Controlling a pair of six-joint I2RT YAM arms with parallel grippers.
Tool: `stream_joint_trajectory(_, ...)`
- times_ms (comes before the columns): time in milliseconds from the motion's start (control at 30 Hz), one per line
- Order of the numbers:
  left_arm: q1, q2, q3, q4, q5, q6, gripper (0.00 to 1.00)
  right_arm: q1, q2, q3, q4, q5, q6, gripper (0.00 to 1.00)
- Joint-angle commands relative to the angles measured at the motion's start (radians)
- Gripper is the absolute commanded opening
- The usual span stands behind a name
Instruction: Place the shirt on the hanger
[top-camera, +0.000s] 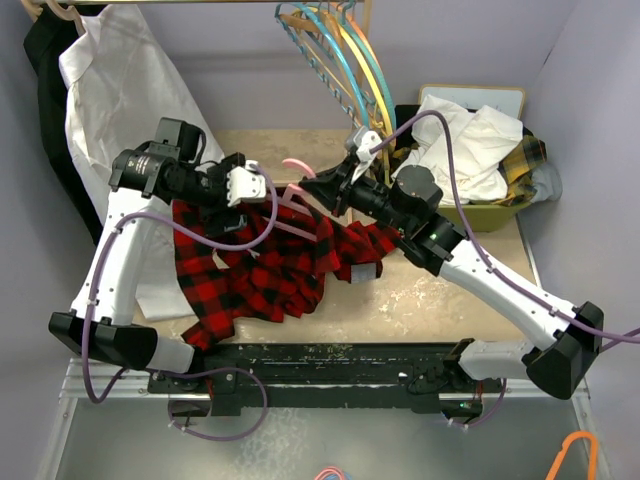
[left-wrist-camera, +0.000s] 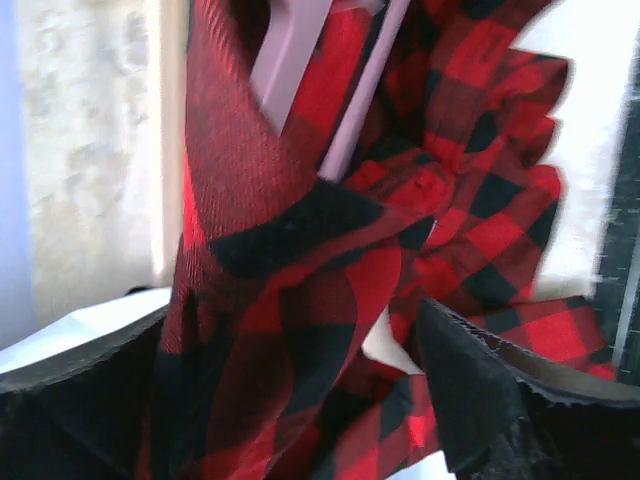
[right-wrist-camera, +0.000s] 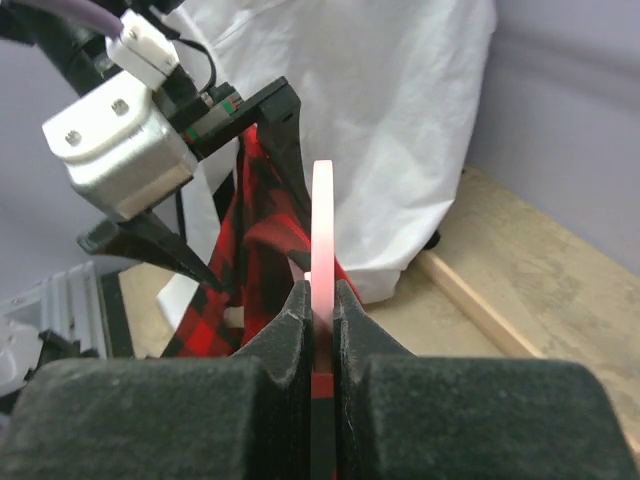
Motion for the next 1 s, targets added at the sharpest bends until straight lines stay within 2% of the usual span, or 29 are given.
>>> stream_joint_trajectory(0, -0.002, -0.046, 0.044, 0.173, -0.153, -0.231, 0.99, -0.001, -0.044, 0.099, 0.058, 0.2, -0.002, 0.0)
stream_joint_trajectory(267, -0.005, -0.042, 0.308, 0.191, -0.259, -0.503, 0.99, 0.005, 0.026, 0.19, 0.027, 0.17, -0.002, 0.0)
stream_joint_trajectory(367, -0.007, -0.046, 0.409, 0.23, -0.354, -0.61, 0.99, 0.029, 0.095, 0.3, -0.033, 0.164, -0.025, 0.0)
stream_joint_trajectory(433, -0.006, -0.061, 0.442, 0.321, -0.47, -0.728, 0.99, 0.054, 0.148, 0.385, -0.076, 0.207, -0.024, 0.0)
stream_joint_trajectory(533, -0.011, -0.075, 0.437, 0.454, -0.767, -1.076, 0.99, 0.11, 0.267, 0.588, -0.215, 0.363, 0.007, 0.0)
stream_joint_trajectory(633, -0.013, -0.116, 0.383, 0.498, -0.867, -1.172, 0.99, 0.203, 0.45, 0.913, -0.406, 0.633, 0.028, 0.0)
stream_joint_trajectory(733, -0.014, -0.131, 0.4, 0.442, -0.898, -1.266, 0.99, 0.259, 0.627, 1.199, -0.626, 0.927, 0.135, 0.0)
stream_joint_trajectory(800, -0.021, -0.167, 0.406, 0.383, -0.895, -1.331, 0.99, 0.29, 0.673, 1.244, -0.616, 1.069, 0.172, 0.0)
stream_joint_trajectory(867, -0.025, -0.194, 0.383, 0.335, -0.837, -1.365, 0.99, 0.309, 0.656, 1.184, -0.535, 1.173, 0.224, 0.0)
stream_joint_trajectory(967, -0.025, -0.245, 0.25, 0.337, -0.747, -1.38, 0.98, 0.314, 0.615, 1.075, -0.408, 1.241, 0.291, 0.0)
